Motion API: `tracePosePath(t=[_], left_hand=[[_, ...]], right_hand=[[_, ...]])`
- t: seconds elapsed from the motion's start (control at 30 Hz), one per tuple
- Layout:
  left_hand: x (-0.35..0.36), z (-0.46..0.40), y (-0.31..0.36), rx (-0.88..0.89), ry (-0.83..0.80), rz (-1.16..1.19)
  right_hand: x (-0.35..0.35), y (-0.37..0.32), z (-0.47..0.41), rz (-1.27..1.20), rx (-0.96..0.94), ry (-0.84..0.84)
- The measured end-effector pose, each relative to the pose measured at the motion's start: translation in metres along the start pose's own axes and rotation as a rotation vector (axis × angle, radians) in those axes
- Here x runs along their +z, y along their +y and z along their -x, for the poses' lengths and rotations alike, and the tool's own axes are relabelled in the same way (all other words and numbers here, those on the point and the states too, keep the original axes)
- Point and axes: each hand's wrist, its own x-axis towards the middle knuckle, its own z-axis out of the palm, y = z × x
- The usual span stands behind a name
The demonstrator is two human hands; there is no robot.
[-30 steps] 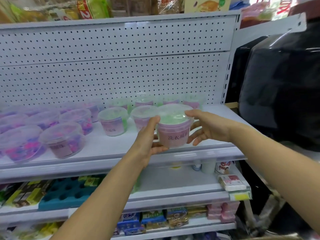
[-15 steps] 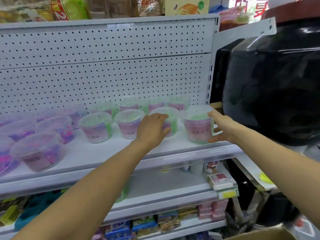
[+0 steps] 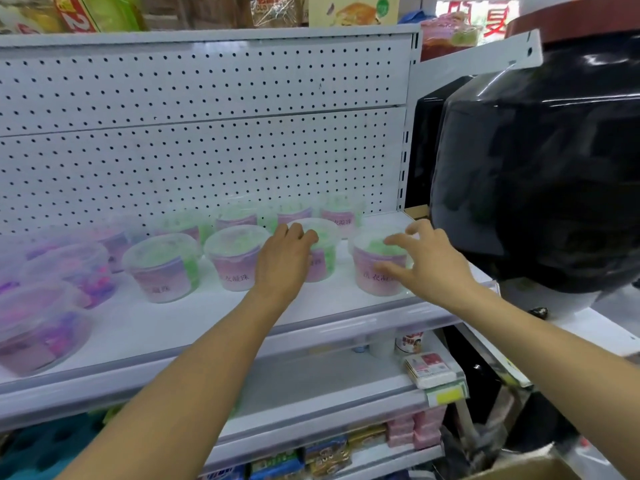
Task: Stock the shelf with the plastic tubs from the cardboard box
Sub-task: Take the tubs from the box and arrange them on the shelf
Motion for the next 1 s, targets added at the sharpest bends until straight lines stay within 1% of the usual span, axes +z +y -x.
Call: tracePosePath(t=[0.1,0.3,0.43,0.5,0.6,0.63,0.7,0.83,0.87,1.0], left_hand=[[0.006,-0.006,-0.005,-0.018,-0.004,0.014],[0.012,-0.013,-0.009,-0.017,0.044,-0.057],[0.013,-0.015,-0.010,-0.026,0.039,-0.079],[0.008,-0.015,-0.008,-0.055,-0.024,-0.057],[-0.004,-0.016,-0.002,-0.155,-0.248,0.071],[-0.009,-0.012,0.002,-0.172,-0.265,0.118],[-0.019,0.001,0.013,-0.156,-0.206,0.158],[-0.030,0.043,0.047,-0.094,-0.100,0.161],[-0.033,0.054,0.057,-0.085,-0.086,0.160],[-0.047,0.102,0.101,-0.059,-0.035,0.164]], right_hand=[[0.011,0.003,-0.013,0.048,-0.033,0.022],[0.026,0.003,-0.050,0.069,0.022,0.000],[0.030,0.001,-0.060,0.109,0.039,-0.022],[0.029,0.000,-0.060,0.135,0.041,-0.050],[0.023,-0.001,-0.051,0.200,0.017,-0.090],[0.021,-0.002,-0.045,0.209,0.000,-0.072],[0.016,-0.001,-0.027,0.193,-0.044,0.010],[0.003,0.009,0.020,0.160,-0.152,0.202],[0.000,0.012,0.033,0.155,-0.162,0.223],[-0.015,0.032,0.097,0.123,-0.180,0.214]])
